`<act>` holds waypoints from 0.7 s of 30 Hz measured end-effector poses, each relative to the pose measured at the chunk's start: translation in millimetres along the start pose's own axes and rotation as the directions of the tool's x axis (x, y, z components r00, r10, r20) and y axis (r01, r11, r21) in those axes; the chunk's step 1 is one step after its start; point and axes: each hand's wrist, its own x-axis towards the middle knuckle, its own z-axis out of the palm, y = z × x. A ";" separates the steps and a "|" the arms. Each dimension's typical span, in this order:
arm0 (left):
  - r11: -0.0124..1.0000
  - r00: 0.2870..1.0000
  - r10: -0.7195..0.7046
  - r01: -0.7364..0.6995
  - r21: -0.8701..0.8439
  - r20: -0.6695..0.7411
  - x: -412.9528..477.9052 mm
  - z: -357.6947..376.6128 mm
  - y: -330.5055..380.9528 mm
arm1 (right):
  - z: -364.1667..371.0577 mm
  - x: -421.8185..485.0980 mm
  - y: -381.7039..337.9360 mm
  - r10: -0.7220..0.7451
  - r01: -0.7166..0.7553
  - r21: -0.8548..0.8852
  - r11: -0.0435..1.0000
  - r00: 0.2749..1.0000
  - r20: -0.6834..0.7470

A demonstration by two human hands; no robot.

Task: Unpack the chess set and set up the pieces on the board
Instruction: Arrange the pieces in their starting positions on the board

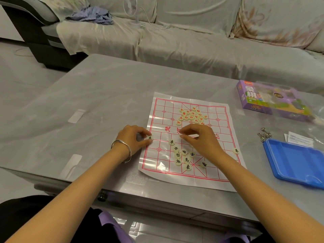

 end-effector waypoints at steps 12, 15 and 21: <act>0.993 1.000 0.000 0.002 0.120 -0.015 -3.5 -5.6 13.4 | -28.2 -26.7 11.1 0.127 -0.125 0.140 0.982 0.992 -0.001; 0.989 0.992 0.113 -0.107 0.097 -0.059 -10.5 -2.1 30.3 | -34.9 -39.7 13.7 0.165 -0.165 0.175 0.971 0.986 0.014; 0.945 0.945 0.325 -0.326 0.024 0.048 -32.7 19.8 54.1 | -48.8 -74.3 21.3 0.206 -0.218 0.252 0.943 0.976 0.073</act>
